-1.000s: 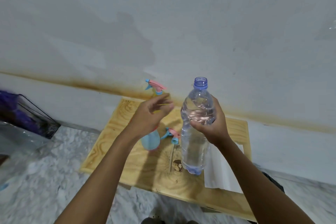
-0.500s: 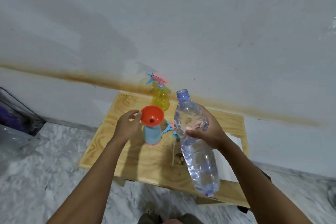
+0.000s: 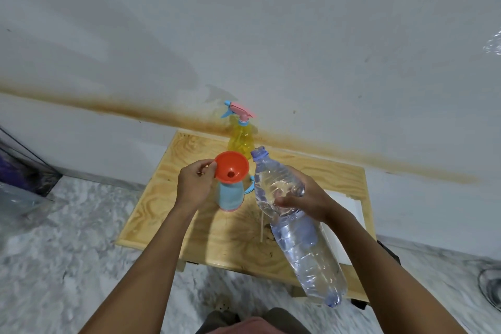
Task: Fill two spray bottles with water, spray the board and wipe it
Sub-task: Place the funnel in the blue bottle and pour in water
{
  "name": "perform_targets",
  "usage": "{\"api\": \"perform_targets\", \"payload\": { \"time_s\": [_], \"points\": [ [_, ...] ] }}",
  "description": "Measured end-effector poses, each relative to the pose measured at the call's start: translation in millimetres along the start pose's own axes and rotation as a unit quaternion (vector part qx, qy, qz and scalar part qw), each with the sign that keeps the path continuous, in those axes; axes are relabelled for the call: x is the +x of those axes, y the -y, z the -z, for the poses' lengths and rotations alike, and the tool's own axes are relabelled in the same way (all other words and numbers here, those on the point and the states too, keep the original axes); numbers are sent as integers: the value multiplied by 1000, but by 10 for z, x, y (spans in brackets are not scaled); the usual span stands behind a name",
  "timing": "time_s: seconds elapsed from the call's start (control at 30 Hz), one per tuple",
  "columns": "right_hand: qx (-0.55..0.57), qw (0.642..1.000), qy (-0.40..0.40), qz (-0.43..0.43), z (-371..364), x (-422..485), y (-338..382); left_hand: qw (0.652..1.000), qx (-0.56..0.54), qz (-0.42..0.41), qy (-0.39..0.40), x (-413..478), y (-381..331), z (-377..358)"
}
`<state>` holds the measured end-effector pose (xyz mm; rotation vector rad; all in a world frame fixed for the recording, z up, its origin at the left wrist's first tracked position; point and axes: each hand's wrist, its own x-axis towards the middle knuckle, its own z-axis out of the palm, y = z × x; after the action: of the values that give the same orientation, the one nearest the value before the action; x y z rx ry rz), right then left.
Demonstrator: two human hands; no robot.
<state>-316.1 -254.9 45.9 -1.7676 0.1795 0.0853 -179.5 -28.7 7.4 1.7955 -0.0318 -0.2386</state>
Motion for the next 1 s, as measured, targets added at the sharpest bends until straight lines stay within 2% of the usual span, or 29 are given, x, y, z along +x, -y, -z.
{"api": "perform_targets", "payload": {
  "time_s": [0.53,1.0],
  "points": [
    [-31,997,57,-43,-43,177,-140,999,-50,15,-2,65,18,-21],
    [-31,996,64,-47,-42,204,-137,999,-51,19,-6,96,43,-24]
  ]
}}
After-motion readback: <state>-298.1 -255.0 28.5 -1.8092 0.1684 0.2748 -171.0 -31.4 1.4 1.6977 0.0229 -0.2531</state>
